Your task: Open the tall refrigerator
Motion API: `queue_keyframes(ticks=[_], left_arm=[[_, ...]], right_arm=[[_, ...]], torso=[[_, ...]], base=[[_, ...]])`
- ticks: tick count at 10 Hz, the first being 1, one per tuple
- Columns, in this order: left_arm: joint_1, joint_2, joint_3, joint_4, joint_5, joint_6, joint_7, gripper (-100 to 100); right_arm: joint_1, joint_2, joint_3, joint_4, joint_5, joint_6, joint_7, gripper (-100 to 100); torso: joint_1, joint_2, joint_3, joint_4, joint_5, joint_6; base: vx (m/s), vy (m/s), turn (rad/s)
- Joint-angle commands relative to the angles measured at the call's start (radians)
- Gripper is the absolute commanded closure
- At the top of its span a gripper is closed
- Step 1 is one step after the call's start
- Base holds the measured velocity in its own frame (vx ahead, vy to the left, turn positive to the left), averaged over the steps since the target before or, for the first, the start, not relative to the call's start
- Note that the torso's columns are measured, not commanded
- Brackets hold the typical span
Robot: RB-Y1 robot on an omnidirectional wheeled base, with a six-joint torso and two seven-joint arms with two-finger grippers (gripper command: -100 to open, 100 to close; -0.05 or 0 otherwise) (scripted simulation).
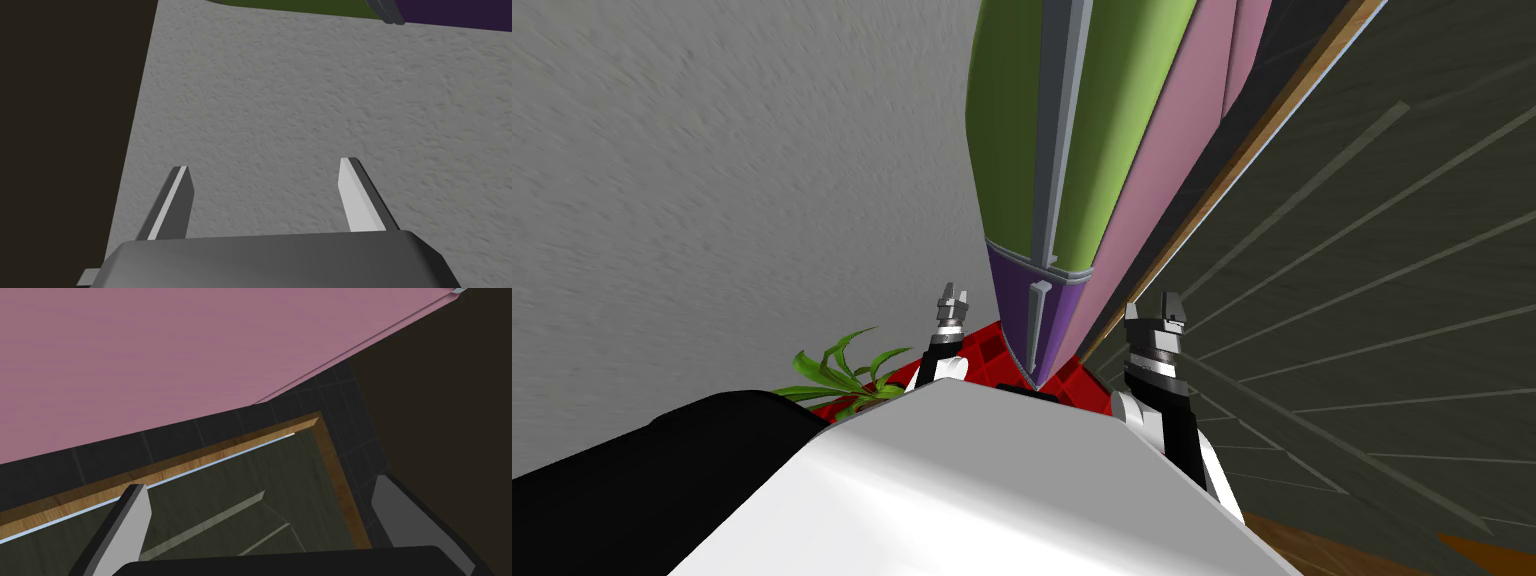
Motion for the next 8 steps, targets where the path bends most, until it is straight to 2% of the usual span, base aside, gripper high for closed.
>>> queue_keyframes(ticks=[1, 8], left_arm=[[0.0, 0.0, 0.0, 0.0, 0.0, 0.0, 0.0, 0], [0.0, 0.0, 0.0, 0.0, 0.0, 0.0, 0.0, 0]], right_arm=[[0.0, 0.0, 0.0, 0.0, 0.0, 0.0, 0.0, 0], [0.0, 0.0, 0.0, 0.0, 0.0, 0.0, 0.0, 0]], torso=[[0.0, 0.04, -0.082, 0.041, 0.0, 0.0], [0.0, 0.544, -1.087, 0.544, 0.0, 0.0]], base=[[0.0, 0.0, 0.0], [0.0, 0.0, 0.0]])
